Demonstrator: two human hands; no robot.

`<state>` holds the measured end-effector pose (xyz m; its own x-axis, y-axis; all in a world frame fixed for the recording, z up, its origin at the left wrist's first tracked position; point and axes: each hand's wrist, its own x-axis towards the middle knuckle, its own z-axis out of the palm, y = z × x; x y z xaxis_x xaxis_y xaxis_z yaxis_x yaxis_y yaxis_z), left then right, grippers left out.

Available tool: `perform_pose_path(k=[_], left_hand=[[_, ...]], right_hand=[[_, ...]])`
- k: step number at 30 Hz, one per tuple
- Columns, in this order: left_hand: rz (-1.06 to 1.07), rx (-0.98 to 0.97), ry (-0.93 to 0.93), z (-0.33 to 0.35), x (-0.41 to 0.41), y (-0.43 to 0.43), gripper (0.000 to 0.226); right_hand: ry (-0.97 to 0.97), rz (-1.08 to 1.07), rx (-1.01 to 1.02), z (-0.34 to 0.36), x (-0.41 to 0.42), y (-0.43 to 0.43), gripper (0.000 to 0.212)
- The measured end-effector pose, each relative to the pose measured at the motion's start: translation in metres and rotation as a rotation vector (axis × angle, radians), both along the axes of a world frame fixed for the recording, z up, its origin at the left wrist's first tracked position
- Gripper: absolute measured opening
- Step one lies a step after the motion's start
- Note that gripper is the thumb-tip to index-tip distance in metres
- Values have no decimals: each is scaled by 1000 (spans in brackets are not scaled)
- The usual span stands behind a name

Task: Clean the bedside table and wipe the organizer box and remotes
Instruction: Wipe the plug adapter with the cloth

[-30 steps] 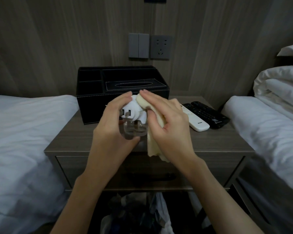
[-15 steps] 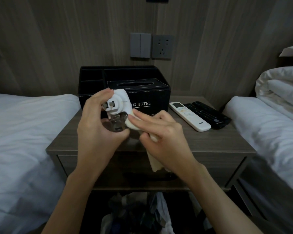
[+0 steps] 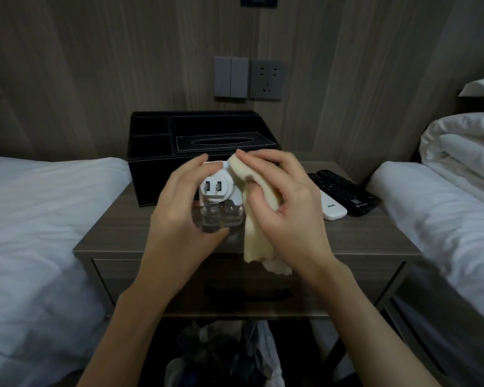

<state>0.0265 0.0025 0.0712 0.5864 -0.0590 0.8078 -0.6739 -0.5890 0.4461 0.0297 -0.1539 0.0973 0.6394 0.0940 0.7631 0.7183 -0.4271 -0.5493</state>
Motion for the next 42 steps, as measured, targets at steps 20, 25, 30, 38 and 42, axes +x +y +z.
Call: perform_pose_path(k=[20, 25, 30, 38, 42], left_hand=[[57, -180, 63, 0, -4, -1, 74], [119, -188, -24, 3, -3, 0, 77], [142, -111, -88, 3, -2, 5, 78], [142, -41, -50, -1, 0, 6, 76], [131, -57, -2, -4, 1, 8, 76]], right_hand=[[104, 45, -56, -13, 1, 5, 46], [-29, 57, -125, -19, 4, 5, 42], [-82, 88, -132, -23, 5, 8, 42], [-193, 89, -209, -22, 2, 13, 36], [-186, 137, -184, -17, 3, 9, 33]])
